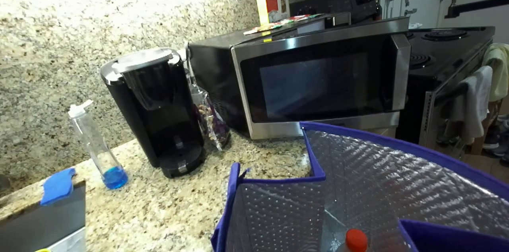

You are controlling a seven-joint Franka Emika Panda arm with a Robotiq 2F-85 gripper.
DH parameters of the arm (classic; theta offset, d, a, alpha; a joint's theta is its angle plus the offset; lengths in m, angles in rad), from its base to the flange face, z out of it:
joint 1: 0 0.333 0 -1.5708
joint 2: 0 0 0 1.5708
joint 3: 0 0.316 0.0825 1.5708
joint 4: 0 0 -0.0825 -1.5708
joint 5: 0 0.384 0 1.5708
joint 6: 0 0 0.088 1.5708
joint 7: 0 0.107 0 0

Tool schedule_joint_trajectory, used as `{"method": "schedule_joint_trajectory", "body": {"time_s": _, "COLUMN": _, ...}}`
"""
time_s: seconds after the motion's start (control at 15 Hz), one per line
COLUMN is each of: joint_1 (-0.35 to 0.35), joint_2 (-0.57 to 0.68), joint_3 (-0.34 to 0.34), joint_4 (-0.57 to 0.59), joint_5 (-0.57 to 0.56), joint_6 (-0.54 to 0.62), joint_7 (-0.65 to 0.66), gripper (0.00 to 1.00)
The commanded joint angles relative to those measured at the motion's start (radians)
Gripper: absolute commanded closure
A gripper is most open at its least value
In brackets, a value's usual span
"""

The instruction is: Put the pink bottle in the blue bag

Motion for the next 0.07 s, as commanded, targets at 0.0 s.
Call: {"method": "schedule_joint_trajectory", "body": {"time_s": 0.0, "joint_1": -0.007, "joint_2": -0.008, "joint_3": 0.011, "joint_4": -0.011, "joint_5": -0.005, "joint_6": 0.004, "joint_7": 0.000, "gripper": 0.00}}
